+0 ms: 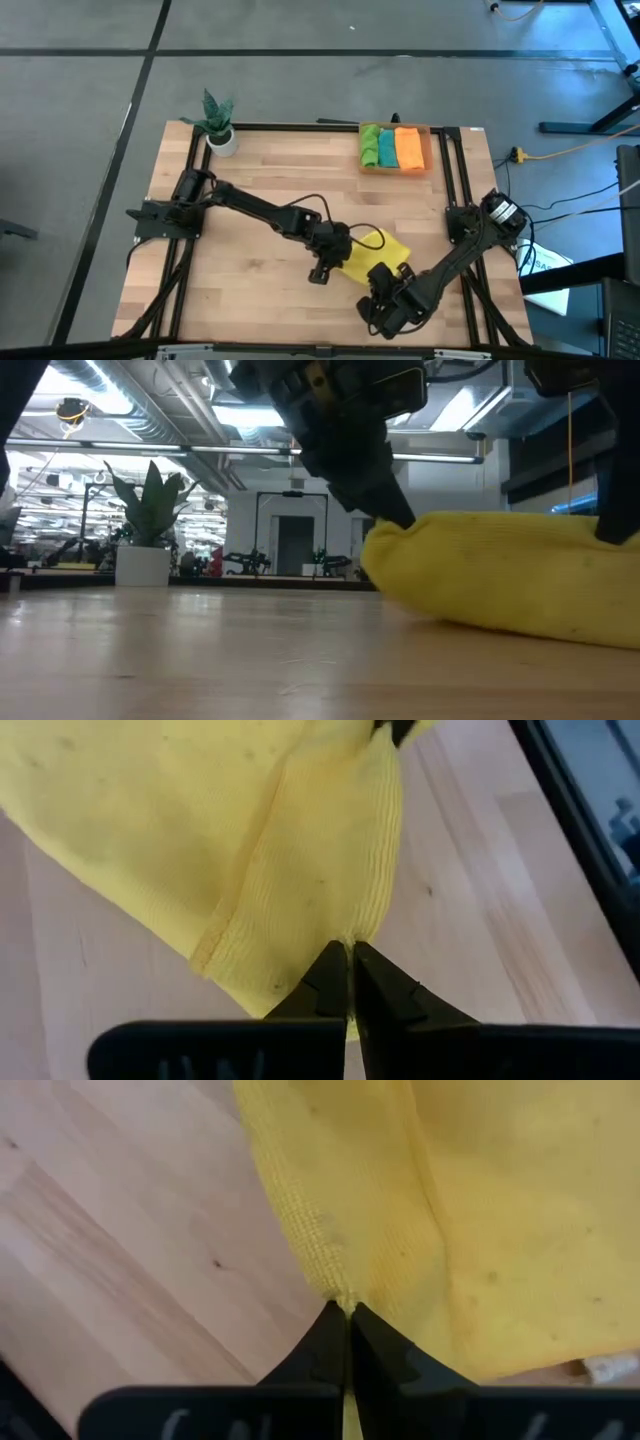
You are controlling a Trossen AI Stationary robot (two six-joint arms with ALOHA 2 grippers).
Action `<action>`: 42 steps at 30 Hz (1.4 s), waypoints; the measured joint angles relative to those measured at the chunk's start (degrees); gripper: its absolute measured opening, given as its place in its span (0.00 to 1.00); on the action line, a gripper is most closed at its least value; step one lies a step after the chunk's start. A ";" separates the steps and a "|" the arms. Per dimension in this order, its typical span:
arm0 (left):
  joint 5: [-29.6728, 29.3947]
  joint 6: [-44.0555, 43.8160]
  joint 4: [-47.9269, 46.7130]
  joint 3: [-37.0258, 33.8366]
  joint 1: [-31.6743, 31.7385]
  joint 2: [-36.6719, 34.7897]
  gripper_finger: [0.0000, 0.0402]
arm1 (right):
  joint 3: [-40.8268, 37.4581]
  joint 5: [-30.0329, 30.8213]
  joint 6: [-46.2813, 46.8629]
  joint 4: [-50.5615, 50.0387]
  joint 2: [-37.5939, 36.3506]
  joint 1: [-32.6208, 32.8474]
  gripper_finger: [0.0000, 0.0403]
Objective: Roll microfiber towels into tight, uniform cylinder then place into a basket
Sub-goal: Fold the yellow towel
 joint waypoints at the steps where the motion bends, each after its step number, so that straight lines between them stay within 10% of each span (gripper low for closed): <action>1: 0.51 -0.33 0.28 0.00 0.33 0.00 0.00 | 0.00 -0.09 0.77 -0.41 0.00 0.18 0.02; 24: 27.02 2.36 -12.84 0.11 -0.11 -0.11 0.00 | 0.04 -3.06 -9.38 24.04 0.00 0.34 0.01; 32: 16.36 7.12 -10.24 0.00 -1.49 -0.11 0.00 | 0.04 2.66 -6.04 24.07 0.00 0.66 0.01; 42: 22.65 7.66 -9.24 -0.04 -0.52 -0.11 0.00 | 0.04 0.23 8.15 17.13 0.15 0.63 0.01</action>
